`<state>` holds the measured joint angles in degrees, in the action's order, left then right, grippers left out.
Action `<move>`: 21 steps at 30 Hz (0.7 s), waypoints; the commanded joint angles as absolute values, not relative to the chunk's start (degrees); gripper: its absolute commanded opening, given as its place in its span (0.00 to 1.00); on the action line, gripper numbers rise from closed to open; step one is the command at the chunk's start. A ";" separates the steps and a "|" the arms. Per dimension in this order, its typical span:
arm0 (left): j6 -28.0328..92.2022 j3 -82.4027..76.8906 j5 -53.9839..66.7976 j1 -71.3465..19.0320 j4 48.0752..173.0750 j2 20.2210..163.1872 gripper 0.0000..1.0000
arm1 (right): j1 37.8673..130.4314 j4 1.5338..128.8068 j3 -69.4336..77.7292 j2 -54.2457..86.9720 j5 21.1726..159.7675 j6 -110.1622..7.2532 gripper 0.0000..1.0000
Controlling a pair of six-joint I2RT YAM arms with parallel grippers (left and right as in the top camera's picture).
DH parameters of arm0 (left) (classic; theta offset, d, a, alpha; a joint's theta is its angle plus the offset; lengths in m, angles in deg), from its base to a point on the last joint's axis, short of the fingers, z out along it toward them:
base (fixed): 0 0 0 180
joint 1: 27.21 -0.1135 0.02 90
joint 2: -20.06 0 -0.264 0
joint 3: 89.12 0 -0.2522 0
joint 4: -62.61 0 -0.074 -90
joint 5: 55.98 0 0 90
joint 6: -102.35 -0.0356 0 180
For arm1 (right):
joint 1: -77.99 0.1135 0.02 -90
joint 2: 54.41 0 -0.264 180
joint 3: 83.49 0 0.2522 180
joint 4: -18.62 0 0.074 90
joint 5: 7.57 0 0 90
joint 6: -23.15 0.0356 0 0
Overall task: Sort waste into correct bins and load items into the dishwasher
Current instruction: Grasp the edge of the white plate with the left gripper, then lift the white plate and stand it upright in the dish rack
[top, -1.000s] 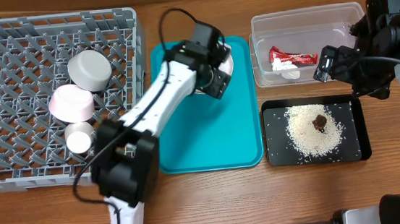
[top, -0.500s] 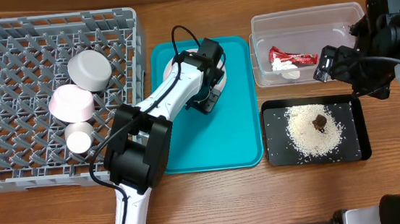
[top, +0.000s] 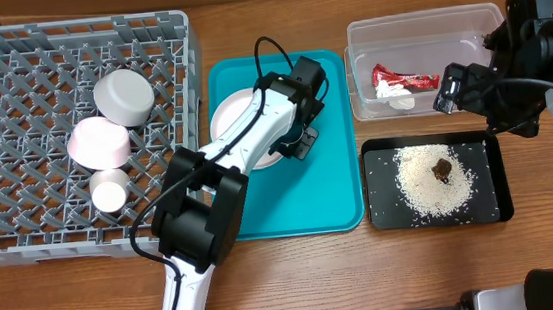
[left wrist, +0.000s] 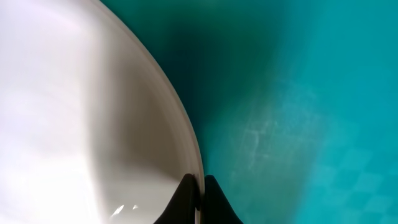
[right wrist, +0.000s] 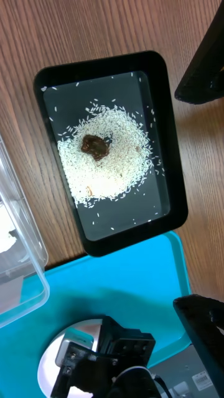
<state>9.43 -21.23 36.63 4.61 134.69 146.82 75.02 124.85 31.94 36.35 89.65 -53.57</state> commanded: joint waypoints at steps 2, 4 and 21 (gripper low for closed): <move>12.91 -24.83 33.99 4.08 137.05 146.71 0.04 | 75.02 124.74 32.29 36.24 89.54 -53.60 1.00; 13.65 -26.51 34.01 3.75 138.08 145.64 0.04 | 75.02 124.74 32.29 36.24 89.56 -53.60 1.00; 15.31 -32.72 26.58 -4.99 142.08 123.45 0.04 | 75.02 124.74 32.29 36.24 89.54 -53.60 1.00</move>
